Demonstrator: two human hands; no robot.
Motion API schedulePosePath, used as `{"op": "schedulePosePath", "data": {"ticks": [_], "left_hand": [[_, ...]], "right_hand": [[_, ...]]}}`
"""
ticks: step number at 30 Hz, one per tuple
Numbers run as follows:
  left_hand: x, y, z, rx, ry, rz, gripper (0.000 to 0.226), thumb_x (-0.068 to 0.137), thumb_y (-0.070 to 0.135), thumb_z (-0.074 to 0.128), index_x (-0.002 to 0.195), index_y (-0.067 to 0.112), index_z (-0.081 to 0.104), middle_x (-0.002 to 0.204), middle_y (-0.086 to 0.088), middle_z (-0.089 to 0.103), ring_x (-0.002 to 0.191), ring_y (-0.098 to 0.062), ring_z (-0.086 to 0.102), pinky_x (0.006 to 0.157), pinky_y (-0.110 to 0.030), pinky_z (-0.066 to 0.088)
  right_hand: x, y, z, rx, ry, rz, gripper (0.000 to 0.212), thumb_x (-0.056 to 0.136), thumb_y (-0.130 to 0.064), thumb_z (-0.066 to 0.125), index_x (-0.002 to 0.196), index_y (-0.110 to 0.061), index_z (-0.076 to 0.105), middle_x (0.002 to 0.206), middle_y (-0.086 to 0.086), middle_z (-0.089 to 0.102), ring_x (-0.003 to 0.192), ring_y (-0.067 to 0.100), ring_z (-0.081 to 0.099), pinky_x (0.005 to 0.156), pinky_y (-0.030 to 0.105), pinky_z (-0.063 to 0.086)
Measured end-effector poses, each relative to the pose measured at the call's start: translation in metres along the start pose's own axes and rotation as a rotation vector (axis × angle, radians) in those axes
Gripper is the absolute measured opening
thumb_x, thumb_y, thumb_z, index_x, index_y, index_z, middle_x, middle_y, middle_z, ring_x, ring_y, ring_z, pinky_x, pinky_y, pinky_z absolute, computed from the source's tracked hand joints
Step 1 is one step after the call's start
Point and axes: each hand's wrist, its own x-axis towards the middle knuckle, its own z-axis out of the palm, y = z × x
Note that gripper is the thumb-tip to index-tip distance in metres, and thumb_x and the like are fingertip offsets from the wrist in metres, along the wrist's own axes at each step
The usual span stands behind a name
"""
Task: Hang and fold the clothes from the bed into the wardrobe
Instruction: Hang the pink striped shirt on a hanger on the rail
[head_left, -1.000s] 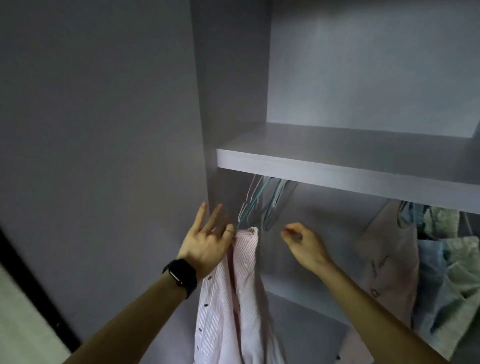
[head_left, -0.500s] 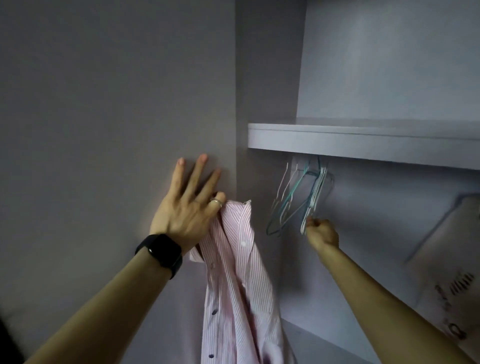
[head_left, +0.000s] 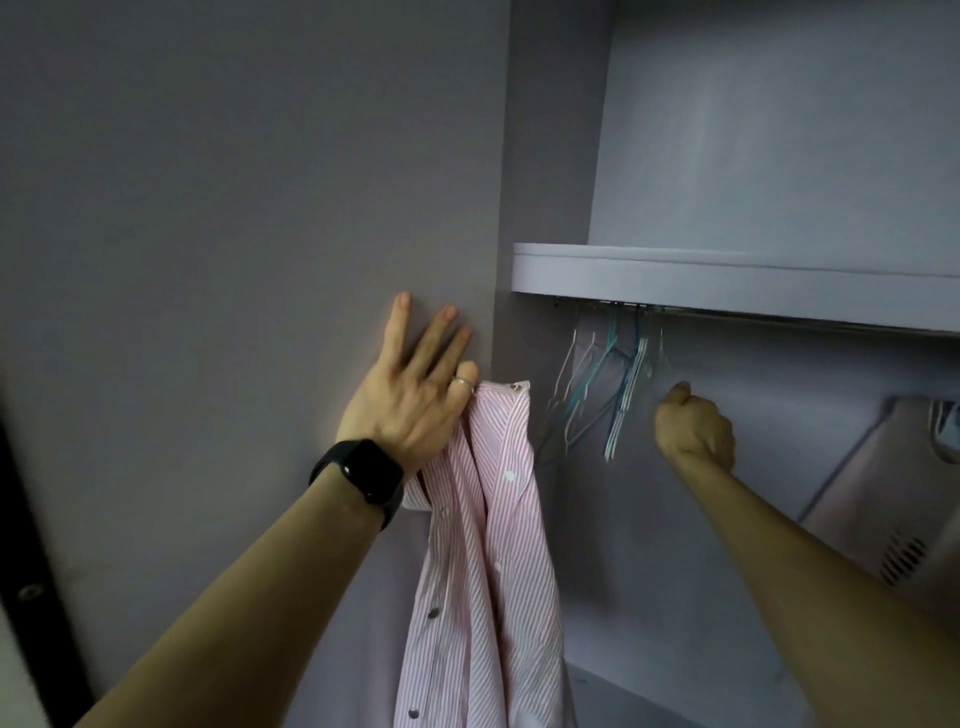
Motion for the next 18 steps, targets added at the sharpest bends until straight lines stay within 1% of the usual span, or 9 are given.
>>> {"op": "schedulePosePath", "data": {"ticks": [5,7,8,9,10,11,12,13,18], "left_hand": [[-0.001,-0.006,-0.010,-0.128,-0.148,0.050,0.063,0.091,0.019,-0.007,0.147,0.009,0.021,0.166,-0.014,0.000,0.150,-0.039,-0.015,0.086,-0.069,-0.041],[-0.002,-0.008,-0.019,-0.241,-0.190,0.065,0.056,0.096,0.017,0.001,0.147,0.008,0.023,0.164,-0.011,0.021,0.153,-0.035,-0.006,0.091,-0.068,-0.040],[-0.004,-0.007,-0.023,-0.320,-0.215,0.077,0.050,0.100,0.017,0.007,0.146,0.008,0.024,0.157,-0.011,0.036,0.153,-0.032,0.009,0.099,-0.066,-0.036],[-0.007,-0.004,-0.028,-0.418,-0.249,0.083,0.046,0.104,0.021,0.014,0.147,0.009,0.025,0.147,-0.009,0.049,0.149,-0.029,0.027,0.111,-0.063,-0.026],[-0.011,0.001,-0.030,-0.541,-0.285,0.077,0.045,0.106,0.026,0.018,0.147,0.011,0.026,0.138,-0.006,0.055,0.139,-0.027,0.042,0.120,-0.057,-0.008],[-0.018,0.008,-0.038,-0.725,-0.345,0.055,0.045,0.107,0.033,0.022,0.147,0.014,0.026,0.134,-0.006,0.057,0.128,-0.028,0.052,0.120,-0.050,0.015],[-0.026,0.017,-0.044,-0.917,-0.392,0.028,0.046,0.107,0.038,0.026,0.147,0.015,0.028,0.132,-0.007,0.058,0.120,-0.031,0.056,0.108,-0.046,0.035],[-0.037,0.029,-0.052,-1.069,-0.427,0.013,0.047,0.106,0.041,0.029,0.146,0.016,0.029,0.130,-0.009,0.059,0.115,-0.035,0.059,0.096,-0.044,0.045],[-0.088,0.100,-0.102,-1.435,-0.443,0.180,0.048,0.105,0.033,0.039,0.150,0.027,0.024,0.108,-0.011,0.069,0.101,-0.038,0.064,0.083,-0.042,0.050]], "right_hand": [[-0.011,-0.008,-0.057,-0.004,-0.010,-0.023,0.063,0.106,-0.040,0.022,0.107,0.002,0.069,0.112,0.027,0.066,0.101,0.042,0.062,0.090,0.045,0.050],[-0.031,0.001,-0.088,0.003,-0.041,-0.016,0.060,0.106,-0.038,0.023,0.092,0.000,0.068,0.102,0.025,0.067,0.090,0.039,0.061,0.086,0.044,0.051],[-0.045,0.007,-0.105,0.014,-0.054,-0.006,0.057,0.106,-0.037,0.025,0.081,-0.003,0.063,0.094,0.023,0.066,0.081,0.036,0.059,0.080,0.042,0.049],[-0.062,0.016,-0.123,0.042,-0.058,0.007,0.054,0.107,-0.036,0.028,0.073,-0.006,0.059,0.088,0.020,0.064,0.073,0.032,0.055,0.075,0.040,0.045],[-0.078,0.024,-0.138,0.077,-0.062,0.015,0.052,0.106,-0.035,0.032,0.071,-0.007,0.058,0.084,0.017,0.063,0.071,0.029,0.054,0.073,0.039,0.043],[-0.098,0.035,-0.160,0.127,-0.074,0.045,0.048,0.106,-0.034,0.036,0.073,-0.008,0.060,0.082,0.012,0.063,0.074,0.028,0.055,0.074,0.037,0.042],[-0.115,0.043,-0.177,0.199,-0.098,0.066,0.042,0.105,-0.032,0.040,0.075,-0.012,0.062,0.078,0.004,0.062,0.075,0.025,0.055,0.074,0.036,0.040],[-0.134,0.053,-0.196,0.293,-0.133,0.107,0.037,0.105,-0.030,0.044,0.073,-0.019,0.060,0.070,-0.004,0.057,0.071,0.021,0.051,0.070,0.033,0.038],[-0.213,0.093,-0.278,0.580,-0.270,0.406,0.053,0.102,-0.024,0.049,0.052,-0.028,0.030,0.048,-0.007,0.024,0.039,0.009,0.021,0.039,0.020,0.023]]}}
